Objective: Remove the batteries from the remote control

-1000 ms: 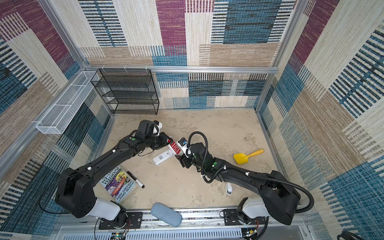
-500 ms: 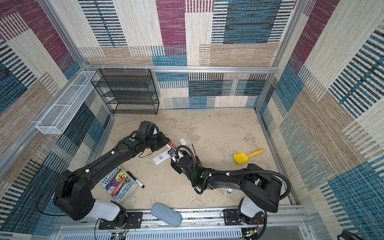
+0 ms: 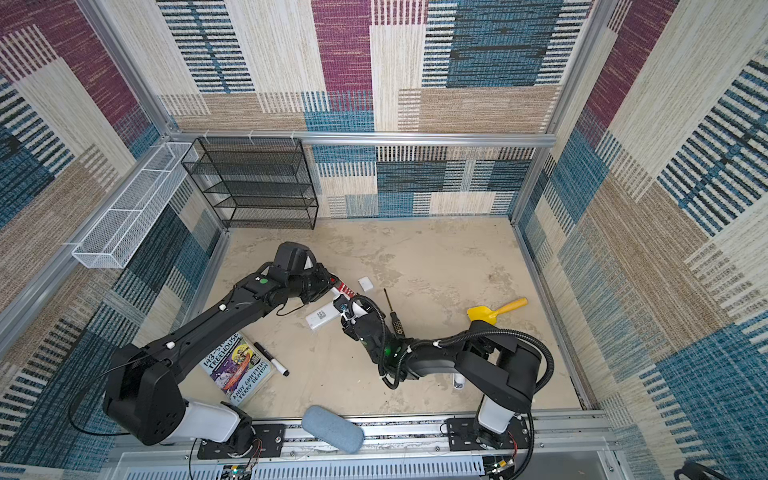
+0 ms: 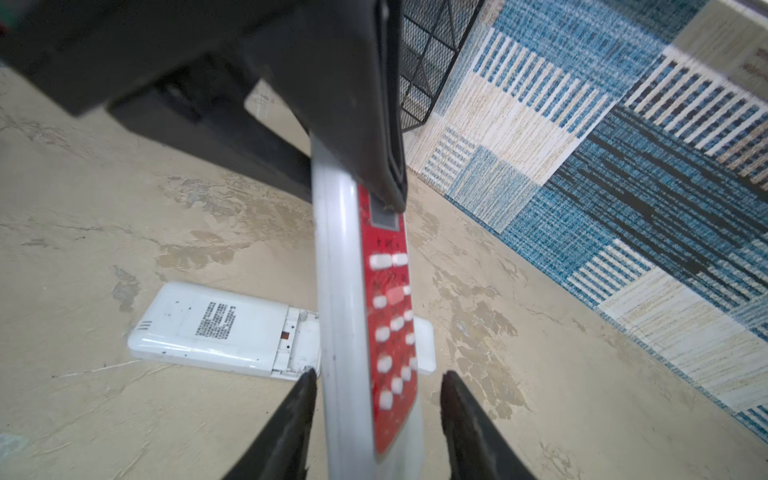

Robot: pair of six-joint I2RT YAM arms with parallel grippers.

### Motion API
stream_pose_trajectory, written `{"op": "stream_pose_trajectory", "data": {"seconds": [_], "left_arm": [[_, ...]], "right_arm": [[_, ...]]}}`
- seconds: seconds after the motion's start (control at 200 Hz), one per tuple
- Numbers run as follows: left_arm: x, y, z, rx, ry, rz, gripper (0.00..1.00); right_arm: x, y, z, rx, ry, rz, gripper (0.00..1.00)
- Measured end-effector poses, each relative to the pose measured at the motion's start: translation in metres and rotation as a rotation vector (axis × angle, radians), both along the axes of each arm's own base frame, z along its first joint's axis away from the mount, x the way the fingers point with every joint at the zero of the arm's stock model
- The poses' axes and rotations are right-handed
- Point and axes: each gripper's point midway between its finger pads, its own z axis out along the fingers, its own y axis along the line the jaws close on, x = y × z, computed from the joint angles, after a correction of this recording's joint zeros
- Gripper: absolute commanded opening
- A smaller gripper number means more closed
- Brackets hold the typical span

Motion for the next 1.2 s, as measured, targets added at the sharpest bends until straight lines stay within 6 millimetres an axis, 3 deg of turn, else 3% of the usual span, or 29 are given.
{"op": "stream_pose_trajectory", "data": {"seconds": [0.531, 0.911, 1.202], "left_arm": [[-0.002, -0.003, -0.005, -0.025, 0.041, 0.01, 0.0], [-0.002, -0.004, -0.007, -0.017, 0.045, -0.002, 0.36], [0.0, 0.0, -0.003, 0.01, 0.013, -0.027, 0.62]], "right_arm": [[0.0, 0.005, -0.003, -0.07, -0.063, 0.027, 0.16], [-0.003, 0.006, -0.002, -0.077, -0.058, 0.064, 0.02], [-0.008, 0.009, -0.006, -0.056, 0.001, 0.096, 0.0]]}}
